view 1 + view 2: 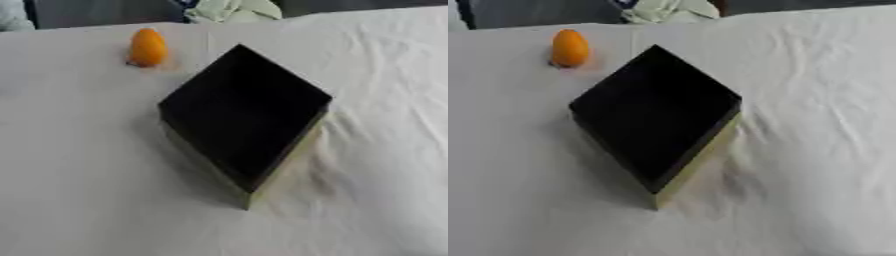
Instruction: Pick up objects on the table and place them in the box.
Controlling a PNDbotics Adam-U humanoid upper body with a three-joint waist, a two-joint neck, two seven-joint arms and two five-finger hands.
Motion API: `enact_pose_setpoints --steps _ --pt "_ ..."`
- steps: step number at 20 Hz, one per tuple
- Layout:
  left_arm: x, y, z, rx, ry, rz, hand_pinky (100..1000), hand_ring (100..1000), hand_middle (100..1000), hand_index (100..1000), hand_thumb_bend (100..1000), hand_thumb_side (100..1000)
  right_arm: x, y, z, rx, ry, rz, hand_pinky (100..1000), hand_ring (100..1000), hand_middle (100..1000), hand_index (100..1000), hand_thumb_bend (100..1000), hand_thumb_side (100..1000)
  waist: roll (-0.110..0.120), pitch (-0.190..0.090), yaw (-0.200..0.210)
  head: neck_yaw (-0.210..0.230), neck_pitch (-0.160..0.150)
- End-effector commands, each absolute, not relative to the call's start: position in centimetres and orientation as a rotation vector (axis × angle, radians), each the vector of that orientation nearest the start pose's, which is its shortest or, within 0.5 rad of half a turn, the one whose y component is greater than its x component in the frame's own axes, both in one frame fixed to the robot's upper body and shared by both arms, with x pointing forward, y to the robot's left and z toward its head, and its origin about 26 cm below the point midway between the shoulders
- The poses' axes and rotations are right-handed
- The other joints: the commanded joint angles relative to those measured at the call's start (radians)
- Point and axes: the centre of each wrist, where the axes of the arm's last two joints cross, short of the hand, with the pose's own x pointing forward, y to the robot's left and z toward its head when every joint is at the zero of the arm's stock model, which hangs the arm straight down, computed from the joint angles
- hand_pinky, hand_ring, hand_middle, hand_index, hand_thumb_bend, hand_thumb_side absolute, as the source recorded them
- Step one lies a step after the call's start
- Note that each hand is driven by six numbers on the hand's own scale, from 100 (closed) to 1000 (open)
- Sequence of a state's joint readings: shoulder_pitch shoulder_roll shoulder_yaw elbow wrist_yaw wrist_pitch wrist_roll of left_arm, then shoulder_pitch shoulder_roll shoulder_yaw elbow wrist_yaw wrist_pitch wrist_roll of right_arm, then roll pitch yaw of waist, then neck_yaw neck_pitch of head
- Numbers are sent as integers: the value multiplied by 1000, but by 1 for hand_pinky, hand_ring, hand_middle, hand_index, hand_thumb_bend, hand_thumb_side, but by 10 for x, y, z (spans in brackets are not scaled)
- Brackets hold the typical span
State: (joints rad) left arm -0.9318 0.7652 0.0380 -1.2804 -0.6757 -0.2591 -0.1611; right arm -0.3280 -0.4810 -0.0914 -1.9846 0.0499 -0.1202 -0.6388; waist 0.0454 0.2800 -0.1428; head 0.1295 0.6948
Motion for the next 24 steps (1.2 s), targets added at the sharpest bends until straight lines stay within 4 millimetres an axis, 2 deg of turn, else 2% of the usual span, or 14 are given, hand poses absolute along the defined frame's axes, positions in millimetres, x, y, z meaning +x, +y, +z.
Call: enact_pose_setpoints --steps 1,7,12,14,15,17,19,20,24 --pt "423 377 357 1335 -1794 -1281 638 719 797 849 515 653 297 -303 241 -684 -2556 -243 769 759 677 859 286 1000 -2 -24 -1 4 3" --pt "457 359 352 1304 -1575 -1473 677 764 817 876 669 581 298 -302 240 -671 -2554 -239 769 759 677 859 286 1000 -6 -26 -2 13 2" --pt "476 348 339 1284 -1422 -1532 701 794 826 892 713 522 298 -301 240 -660 -2553 -237 769 759 676 859 286 1000 -7 -27 -4 17 0" --pt "481 344 333 1281 -1377 -1533 709 809 837 896 727 470 298 -300 240 -656 -2553 -237 769 758 676 859 287 1000 -7 -27 -5 18 -1" --pt "484 342 329 1282 -1355 -1531 710 815 847 896 712 398 298 -300 240 -655 -2553 -237 769 758 675 859 287 1000 -7 -27 -6 18 -1" --pt "488 338 323 1282 -1326 -1527 706 818 859 900 692 315 298 -300 240 -652 -2553 -237 769 758 675 859 288 1000 -7 -27 -7 17 0" --pt "491 335 317 1281 -1303 -1525 710 828 871 915 661 153 298 -299 240 -649 -2554 -237 769 758 675 859 288 1000 -7 -26 -8 18 0" --pt "493 333 315 1284 -1288 -1528 711 833 882 929 649 100 298 -299 240 -647 -2554 -237 769 757 674 859 288 1000 -7 -26 -9 19 -1" --pt "498 324 308 1288 -1261 -1536 716 845 906 957 626 100 299 -298 241 -638 -2557 -237 769 751 671 859 288 1000 -6 -25 -13 23 -4"
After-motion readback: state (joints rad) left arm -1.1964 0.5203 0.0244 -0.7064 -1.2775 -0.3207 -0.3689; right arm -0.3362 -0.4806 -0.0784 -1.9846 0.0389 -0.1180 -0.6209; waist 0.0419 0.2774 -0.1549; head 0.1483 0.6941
